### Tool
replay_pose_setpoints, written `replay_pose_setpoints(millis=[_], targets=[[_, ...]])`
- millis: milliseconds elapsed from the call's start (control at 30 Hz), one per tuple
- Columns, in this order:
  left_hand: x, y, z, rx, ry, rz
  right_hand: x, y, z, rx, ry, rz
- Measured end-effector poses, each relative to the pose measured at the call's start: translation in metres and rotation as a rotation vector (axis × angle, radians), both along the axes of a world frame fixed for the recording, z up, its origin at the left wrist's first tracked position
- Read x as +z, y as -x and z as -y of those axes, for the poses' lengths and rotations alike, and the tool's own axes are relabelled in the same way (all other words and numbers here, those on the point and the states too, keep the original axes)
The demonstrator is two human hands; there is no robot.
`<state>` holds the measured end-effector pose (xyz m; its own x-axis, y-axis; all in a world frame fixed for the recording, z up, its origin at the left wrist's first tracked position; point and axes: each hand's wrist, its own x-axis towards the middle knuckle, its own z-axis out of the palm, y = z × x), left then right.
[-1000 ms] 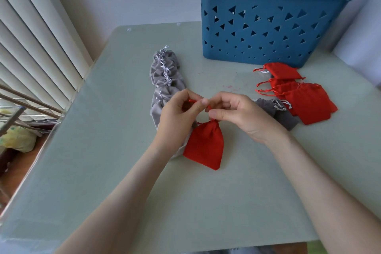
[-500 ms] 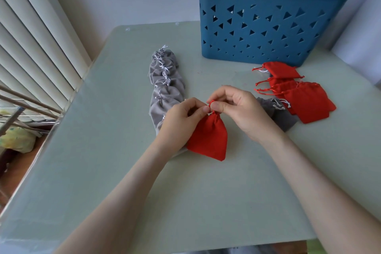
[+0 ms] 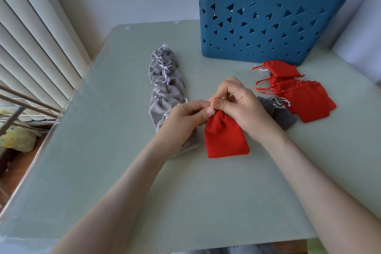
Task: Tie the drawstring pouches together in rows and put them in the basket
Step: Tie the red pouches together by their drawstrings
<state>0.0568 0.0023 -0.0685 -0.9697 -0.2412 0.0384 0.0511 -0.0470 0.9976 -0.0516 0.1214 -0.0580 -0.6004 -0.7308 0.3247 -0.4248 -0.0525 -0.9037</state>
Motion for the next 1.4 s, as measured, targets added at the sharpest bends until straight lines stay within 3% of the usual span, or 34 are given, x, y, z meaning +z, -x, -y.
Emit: replay_pose_setpoints(millis=[300, 500, 633, 733, 867, 967, 1100, 1400], targets=[[0.009, -0.004, -0.005, 0.065, 0.023, -0.046, 0.0, -0.002, -0.001, 0.044, 0.008, 0.019], [0.012, -0.003, -0.007, 0.221, -0.029, -0.049, -0.002, 0.004, -0.005, 0.225, -0.095, 0.253], [0.012, -0.004, -0.004, 0.264, 0.091, -0.018, -0.006, 0.003, -0.003, 0.311, -0.186, 0.318], [0.012, -0.004, -0.004, 0.265, 0.064, -0.011, -0.005, 0.006, -0.006, 0.339, -0.217, 0.265], [0.016, -0.003, -0.004, 0.157, -0.18, -0.098, -0.003, 0.008, -0.005, 0.274, -0.152, 0.234], [0.018, -0.004, -0.005, 0.088, -0.258, -0.156, -0.002, 0.007, -0.003, 0.24, -0.081, 0.258], [0.019, -0.007, -0.002, 0.074, -0.157, -0.196, 0.0, 0.009, -0.004, 0.222, 0.006, 0.279], [0.022, -0.012, -0.007, 0.056, -0.145, -0.206, 0.005, 0.01, -0.009, 0.172, -0.103, 0.177]])
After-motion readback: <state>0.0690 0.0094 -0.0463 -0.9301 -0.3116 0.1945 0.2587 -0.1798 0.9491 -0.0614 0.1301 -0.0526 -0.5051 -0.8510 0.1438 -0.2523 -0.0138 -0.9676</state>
